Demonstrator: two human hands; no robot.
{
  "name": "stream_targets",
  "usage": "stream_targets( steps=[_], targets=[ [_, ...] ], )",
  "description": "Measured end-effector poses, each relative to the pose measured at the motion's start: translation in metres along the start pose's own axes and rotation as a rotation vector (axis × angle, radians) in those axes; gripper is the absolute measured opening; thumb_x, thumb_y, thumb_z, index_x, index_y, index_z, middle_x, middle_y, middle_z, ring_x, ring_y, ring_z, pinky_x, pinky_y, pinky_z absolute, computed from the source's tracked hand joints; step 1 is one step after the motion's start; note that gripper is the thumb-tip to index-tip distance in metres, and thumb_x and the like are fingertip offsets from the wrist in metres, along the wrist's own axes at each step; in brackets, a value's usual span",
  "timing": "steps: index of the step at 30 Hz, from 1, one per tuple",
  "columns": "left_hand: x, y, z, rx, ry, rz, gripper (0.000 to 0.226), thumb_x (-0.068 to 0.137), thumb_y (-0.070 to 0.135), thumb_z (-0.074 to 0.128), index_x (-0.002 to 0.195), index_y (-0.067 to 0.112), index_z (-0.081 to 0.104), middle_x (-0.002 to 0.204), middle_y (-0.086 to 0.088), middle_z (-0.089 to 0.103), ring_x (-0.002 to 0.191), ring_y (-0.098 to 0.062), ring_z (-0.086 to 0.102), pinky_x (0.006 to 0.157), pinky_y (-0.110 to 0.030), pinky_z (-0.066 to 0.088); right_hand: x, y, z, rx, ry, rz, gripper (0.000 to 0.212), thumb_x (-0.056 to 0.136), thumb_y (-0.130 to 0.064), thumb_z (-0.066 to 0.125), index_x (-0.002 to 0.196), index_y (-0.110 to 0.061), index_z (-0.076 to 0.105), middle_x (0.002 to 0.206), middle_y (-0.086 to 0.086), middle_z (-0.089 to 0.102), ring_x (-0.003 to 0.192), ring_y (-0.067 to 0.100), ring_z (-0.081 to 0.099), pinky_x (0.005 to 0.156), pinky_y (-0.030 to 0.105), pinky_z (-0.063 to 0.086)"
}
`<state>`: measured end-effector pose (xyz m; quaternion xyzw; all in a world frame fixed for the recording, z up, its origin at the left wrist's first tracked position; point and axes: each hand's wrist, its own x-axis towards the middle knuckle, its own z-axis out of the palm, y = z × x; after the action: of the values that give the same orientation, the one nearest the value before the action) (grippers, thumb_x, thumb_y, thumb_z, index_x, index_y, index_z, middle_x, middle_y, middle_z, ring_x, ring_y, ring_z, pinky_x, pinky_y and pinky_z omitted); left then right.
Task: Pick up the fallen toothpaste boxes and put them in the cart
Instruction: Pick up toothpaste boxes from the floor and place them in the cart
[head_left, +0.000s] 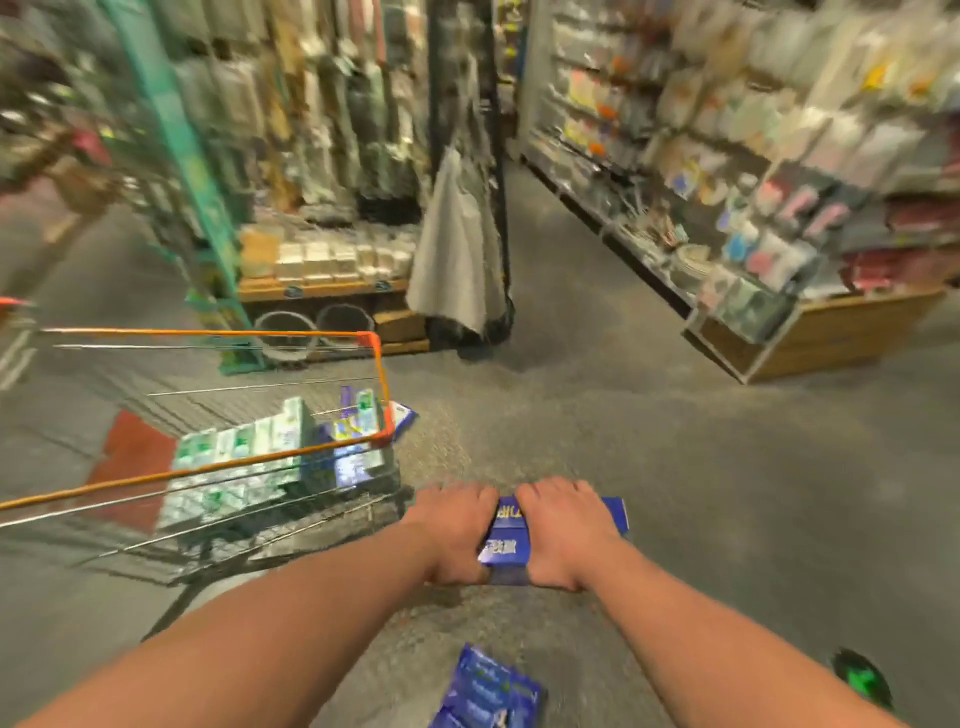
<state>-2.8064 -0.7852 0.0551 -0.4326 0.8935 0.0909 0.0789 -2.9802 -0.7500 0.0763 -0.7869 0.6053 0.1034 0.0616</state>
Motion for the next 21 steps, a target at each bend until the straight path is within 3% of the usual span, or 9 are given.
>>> stream_targets(
  steps=[3, 6, 10, 14, 21],
  targets=[
    [-0.038, -0.053, -0.014, 0.019, 0.073, -0.039, 0.064, 0.075, 0.059, 0.072, 0.118, 0.018, 0.047, 0.118, -0.008, 0.06, 0.108, -0.034, 0.062, 0.086, -0.043, 0.048, 0.026, -0.056, -0.027, -0.008, 0.021, -0.037, 0.058, 0.069, -0.055, 0.061, 0.115, -0.023, 0.049, 0.116, 0.003, 0.059, 0.112, 0.029, 0.054, 0.091, 0.042, 0.038],
    [-0.075, -0.118, -0.021, 0.017, 0.104, -0.074, 0.066, 0.072, 0.063, 0.074, 0.114, 0.019, 0.047, 0.113, -0.006, 0.061, 0.103, -0.033, 0.065, 0.08, -0.044, 0.05, 0.056, -0.121, -0.051, -0.027, 0.008, -0.064, 0.063, 0.066, -0.06, 0.057, 0.115, -0.022, 0.049, 0.117, 0.005, 0.059, 0.113, 0.03, 0.054, 0.093, 0.043, 0.037],
    [-0.123, -0.206, -0.032, 0.042, 0.115, -0.123, 0.064, 0.072, 0.062, 0.075, 0.115, 0.02, 0.051, 0.113, -0.005, 0.064, 0.104, -0.033, 0.065, 0.084, -0.043, 0.052, 0.098, -0.211, -0.079, -0.007, 0.043, -0.106, 0.067, 0.058, -0.061, 0.046, 0.114, -0.024, 0.053, 0.117, 0.005, 0.062, 0.114, 0.031, 0.057, 0.096, 0.042, 0.042],
    [-0.164, -0.279, -0.043, 0.086, 0.108, -0.16, 0.066, 0.07, 0.06, 0.072, 0.118, 0.021, 0.05, 0.114, -0.005, 0.063, 0.104, -0.033, 0.064, 0.088, -0.046, 0.052, 0.137, -0.282, -0.093, -0.035, 0.109, -0.137, 0.047, 0.072, -0.051, 0.063, 0.109, -0.024, 0.052, 0.112, 0.005, 0.063, 0.109, 0.031, 0.059, 0.091, 0.042, 0.044],
    [-0.2, -0.363, -0.06, 0.101, 0.117, -0.233, 0.071, 0.072, 0.064, 0.073, 0.122, 0.021, 0.047, 0.113, -0.001, 0.059, 0.102, -0.026, 0.061, 0.087, -0.042, 0.053, 0.199, -0.355, -0.122, -0.116, 0.142, -0.216, 0.047, 0.068, -0.047, 0.068, 0.106, -0.025, 0.051, 0.104, 0.003, 0.063, 0.101, 0.029, 0.061, 0.088, 0.043, 0.045]
  ],
)
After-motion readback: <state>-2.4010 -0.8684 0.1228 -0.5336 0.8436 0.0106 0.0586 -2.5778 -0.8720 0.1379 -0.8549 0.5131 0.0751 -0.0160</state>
